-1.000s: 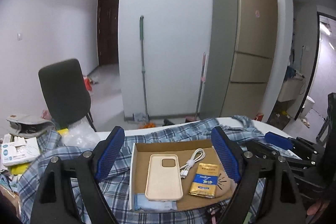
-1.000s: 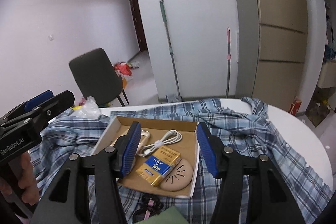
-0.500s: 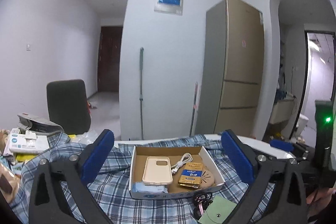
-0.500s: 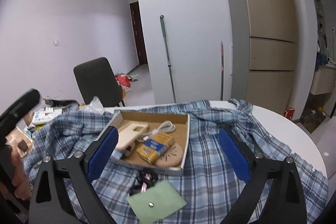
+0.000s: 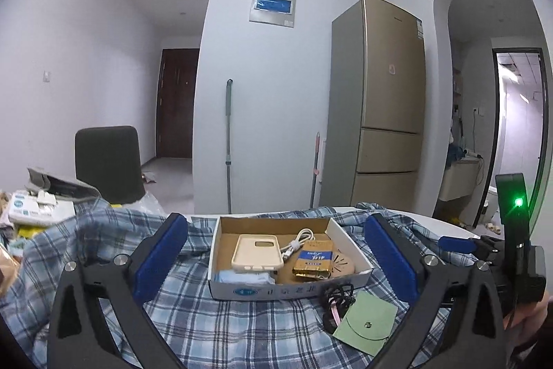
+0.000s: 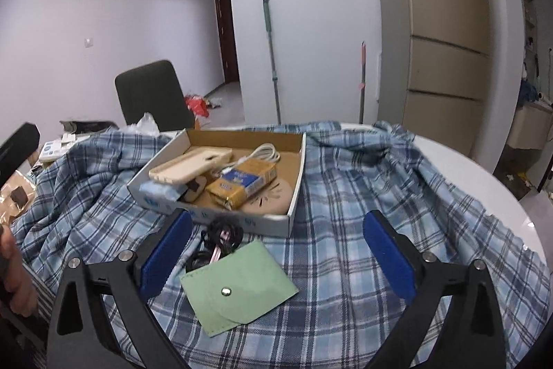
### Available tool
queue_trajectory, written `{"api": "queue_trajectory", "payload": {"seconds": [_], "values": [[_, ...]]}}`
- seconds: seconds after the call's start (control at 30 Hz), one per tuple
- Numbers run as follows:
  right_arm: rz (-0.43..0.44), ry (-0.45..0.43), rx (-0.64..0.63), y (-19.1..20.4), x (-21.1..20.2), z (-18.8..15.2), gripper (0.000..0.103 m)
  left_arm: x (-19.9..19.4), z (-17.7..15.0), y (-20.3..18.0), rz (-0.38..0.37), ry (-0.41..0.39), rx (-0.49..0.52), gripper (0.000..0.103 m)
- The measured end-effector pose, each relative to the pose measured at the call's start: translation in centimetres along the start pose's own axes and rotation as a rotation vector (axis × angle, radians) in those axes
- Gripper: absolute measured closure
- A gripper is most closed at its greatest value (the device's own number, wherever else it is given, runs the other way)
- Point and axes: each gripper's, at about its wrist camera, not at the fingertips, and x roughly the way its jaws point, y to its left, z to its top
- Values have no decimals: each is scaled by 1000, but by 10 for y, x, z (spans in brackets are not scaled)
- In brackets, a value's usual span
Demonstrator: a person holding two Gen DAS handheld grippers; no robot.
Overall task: Organize soft objects
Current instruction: 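Grasp the green pouch with the right gripper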
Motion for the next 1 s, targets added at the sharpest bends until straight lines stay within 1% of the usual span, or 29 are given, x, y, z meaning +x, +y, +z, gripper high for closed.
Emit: {"api": "queue_trajectory", "payload": {"seconds": [0.1, 0.17, 0.23, 0.3, 0.43, 0.5, 0.53, 0.6, 0.7, 0.77, 0.83, 1.0], "values": [[2, 18, 8, -2, 3, 0, 4, 9, -10, -1, 24, 26, 17, 0], [-14, 35, 14, -3, 6, -1, 4, 15, -13, 3, 40, 51, 0, 0], [-20, 61, 17, -3, 9, 0, 4, 17, -14, 5, 53, 50, -7, 0], [-50, 117, 13, -2, 15, 0, 4, 19, -16, 4, 71, 47, 2, 0], [-86, 248, 1, 6, 30, -1, 4, 22, -20, 4, 74, 58, 12, 0], [-82, 293, -17, 15, 37, -1, 4, 21, -20, 5, 62, 54, 5, 0], [-67, 312, -7, 16, 40, -2, 4, 19, -20, 6, 60, 47, 2, 0], [-43, 369, 30, 19, 49, -3, 4, 17, -20, 7, 82, 34, -1, 0], [1, 473, 126, 15, 64, -8, 4, 16, -20, 9, 84, 37, -13, 0], [12, 524, 181, 13, 69, -13, 4, 16, -20, 12, 87, 35, -24, 0], [7, 539, 208, 13, 72, -16, 4, 15, -20, 13, 85, 35, -29, 0], [-35, 581, 212, 18, 83, -22, 5, 11, -18, 13, 95, 29, -33, 0]]}}
